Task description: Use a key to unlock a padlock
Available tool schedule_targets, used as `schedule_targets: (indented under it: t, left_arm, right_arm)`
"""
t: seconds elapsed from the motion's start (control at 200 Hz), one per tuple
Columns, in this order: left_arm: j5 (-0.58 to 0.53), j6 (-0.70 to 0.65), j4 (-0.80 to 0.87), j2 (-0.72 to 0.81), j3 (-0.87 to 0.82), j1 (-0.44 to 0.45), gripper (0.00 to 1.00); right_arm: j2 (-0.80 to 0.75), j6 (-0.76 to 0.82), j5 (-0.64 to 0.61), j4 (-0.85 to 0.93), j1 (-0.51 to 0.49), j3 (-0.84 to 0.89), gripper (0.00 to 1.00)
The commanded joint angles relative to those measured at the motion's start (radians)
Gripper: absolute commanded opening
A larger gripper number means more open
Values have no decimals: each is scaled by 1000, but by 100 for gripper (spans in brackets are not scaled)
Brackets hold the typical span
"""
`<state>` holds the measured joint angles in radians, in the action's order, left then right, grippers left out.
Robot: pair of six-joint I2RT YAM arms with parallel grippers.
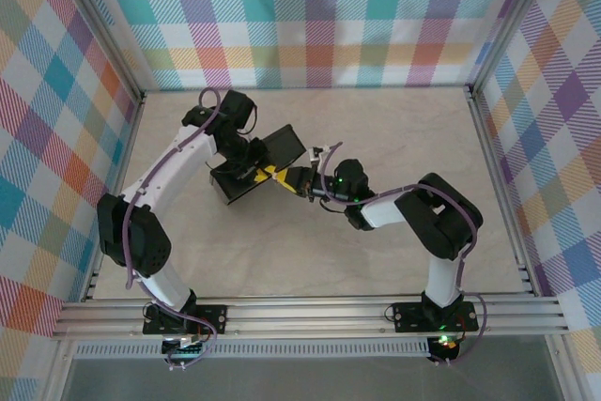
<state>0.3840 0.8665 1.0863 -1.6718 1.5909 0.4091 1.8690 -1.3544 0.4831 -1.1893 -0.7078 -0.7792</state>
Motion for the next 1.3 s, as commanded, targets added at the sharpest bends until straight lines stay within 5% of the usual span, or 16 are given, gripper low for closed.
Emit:
schedule_targets:
  t: [0.0, 0.96, 1.295]
  left_arm:
    - [38, 1, 9, 29, 0, 2, 0]
    - [-27, -109, 54, 84, 89, -98, 0]
    - [-312, -361, 148, 42, 201, -168, 6]
  right_arm:
    - [16, -28, -26, -53, -32, -41, 3]
    - [43, 32, 4, 175, 18, -170, 4]
    - [96, 35, 23, 239, 31, -250, 4]
